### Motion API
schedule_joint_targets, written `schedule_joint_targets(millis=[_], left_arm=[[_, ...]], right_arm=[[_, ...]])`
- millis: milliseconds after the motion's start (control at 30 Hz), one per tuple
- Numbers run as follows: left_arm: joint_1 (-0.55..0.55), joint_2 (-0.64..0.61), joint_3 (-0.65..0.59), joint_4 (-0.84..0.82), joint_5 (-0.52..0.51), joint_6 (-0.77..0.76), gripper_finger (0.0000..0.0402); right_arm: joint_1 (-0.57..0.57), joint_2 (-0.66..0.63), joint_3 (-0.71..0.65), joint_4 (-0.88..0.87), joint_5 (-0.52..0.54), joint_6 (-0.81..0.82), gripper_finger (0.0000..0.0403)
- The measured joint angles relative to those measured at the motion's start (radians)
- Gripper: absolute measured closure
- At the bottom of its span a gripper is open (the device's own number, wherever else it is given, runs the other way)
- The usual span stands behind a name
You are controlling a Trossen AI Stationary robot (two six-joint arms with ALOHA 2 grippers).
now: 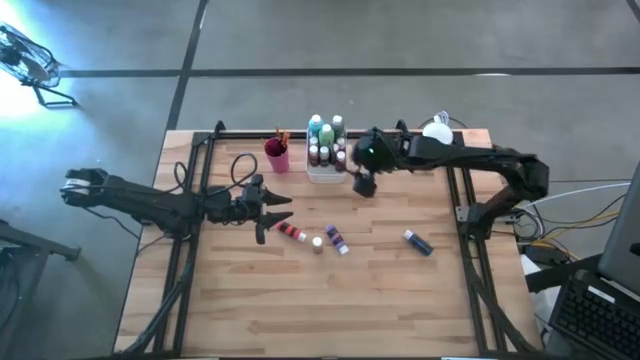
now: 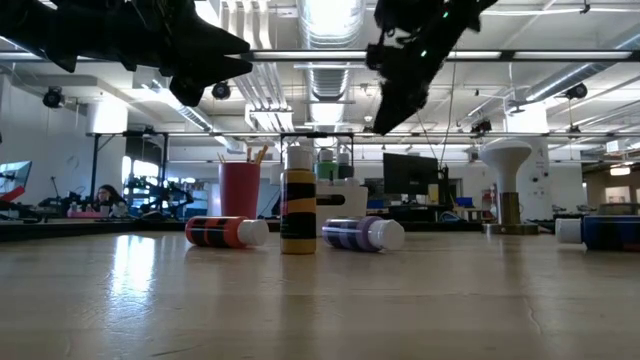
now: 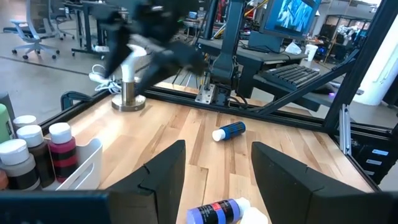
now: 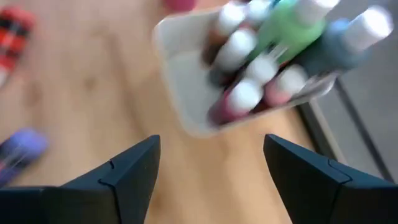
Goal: Pick & Place Paint Supplies
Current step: Put the blue paint bottle into the white bin
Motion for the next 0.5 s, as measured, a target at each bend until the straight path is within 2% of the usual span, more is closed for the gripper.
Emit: schedule_joint_targets(millis=[200, 400, 500], left_arm=[[0.001, 0.0, 0.0, 0.004, 0.0, 0.016, 0.0212], [0.001, 0.0, 0.0, 0.006, 0.0, 0.015, 0.0212], [0.001, 0.0, 0.0, 0.008, 0.0, 0.014, 0.0212]], right_arm=[[0.122, -0.143, -0.004, -0.286, 0.013, 0.172, 0.0131], [0.257, -0.261, -0.009, -0.484, 0.112, 0.403, 0.0119], [0.3, -0.296, -0.01, -0.551, 0.117, 0.539, 0.0112]])
